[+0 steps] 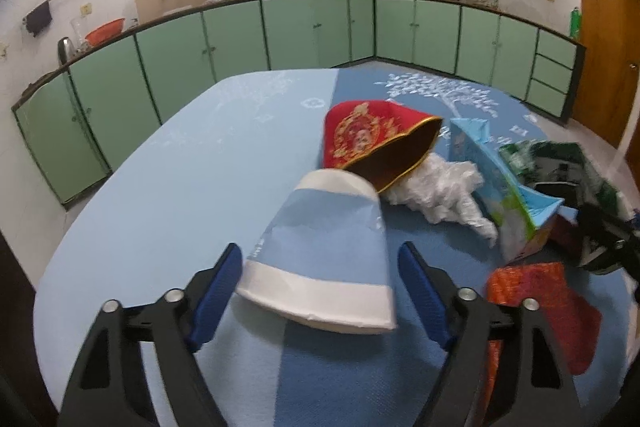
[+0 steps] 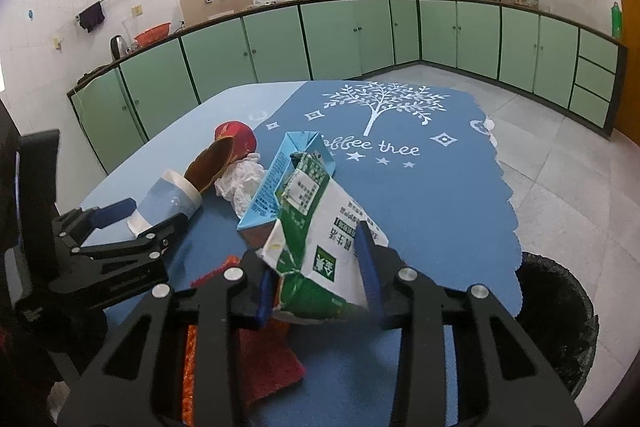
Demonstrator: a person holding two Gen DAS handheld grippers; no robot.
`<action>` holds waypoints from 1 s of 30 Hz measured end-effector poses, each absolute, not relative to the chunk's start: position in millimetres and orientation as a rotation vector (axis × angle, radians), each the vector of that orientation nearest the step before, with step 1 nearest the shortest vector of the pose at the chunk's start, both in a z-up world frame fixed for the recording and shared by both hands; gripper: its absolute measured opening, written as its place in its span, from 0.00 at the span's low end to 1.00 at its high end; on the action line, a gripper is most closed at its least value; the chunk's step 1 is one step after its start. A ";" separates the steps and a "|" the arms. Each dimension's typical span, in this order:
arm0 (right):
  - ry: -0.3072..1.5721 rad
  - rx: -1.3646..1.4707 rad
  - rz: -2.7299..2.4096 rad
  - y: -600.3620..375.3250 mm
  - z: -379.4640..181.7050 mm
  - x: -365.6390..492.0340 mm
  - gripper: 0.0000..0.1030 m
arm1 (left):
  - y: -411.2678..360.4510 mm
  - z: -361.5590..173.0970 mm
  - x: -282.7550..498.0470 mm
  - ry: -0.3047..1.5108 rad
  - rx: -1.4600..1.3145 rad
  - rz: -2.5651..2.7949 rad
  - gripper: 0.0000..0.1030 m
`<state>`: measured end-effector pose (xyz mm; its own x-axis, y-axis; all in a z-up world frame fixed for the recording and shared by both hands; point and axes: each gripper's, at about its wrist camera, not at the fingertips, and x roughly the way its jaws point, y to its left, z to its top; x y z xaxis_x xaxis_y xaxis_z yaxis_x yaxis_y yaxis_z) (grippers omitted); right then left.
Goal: Collect trash
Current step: 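Grasp the milk carton with the right tool while the left tool grasps the light-blue paper cup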
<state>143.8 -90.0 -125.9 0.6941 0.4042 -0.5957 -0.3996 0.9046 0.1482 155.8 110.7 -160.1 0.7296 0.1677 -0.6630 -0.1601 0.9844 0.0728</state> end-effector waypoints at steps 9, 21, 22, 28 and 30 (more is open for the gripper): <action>0.639 0.019 0.446 -95.2 -114.6 142.1 0.16 | 126.1 -150.0 146.3 0.681 -0.082 0.140 0.57; 0.604 0.069 0.421 -112.3 -98.7 137.8 0.08 | 126.4 -124.1 129.9 0.611 -0.126 0.121 0.48; 0.598 0.070 0.421 -113.1 -96.8 137.1 0.08 | 125.1 -120.3 128.5 0.603 -0.127 0.116 0.48; 0.555 0.085 0.416 -121.4 -81.6 132.0 0.08 | 114.7 -102.3 120.0 0.564 -0.122 0.083 0.48; 0.544 0.090 0.415 -125.3 -77.5 130.1 0.08 | 110.8 -96.9 118.2 0.554 -0.118 0.071 0.48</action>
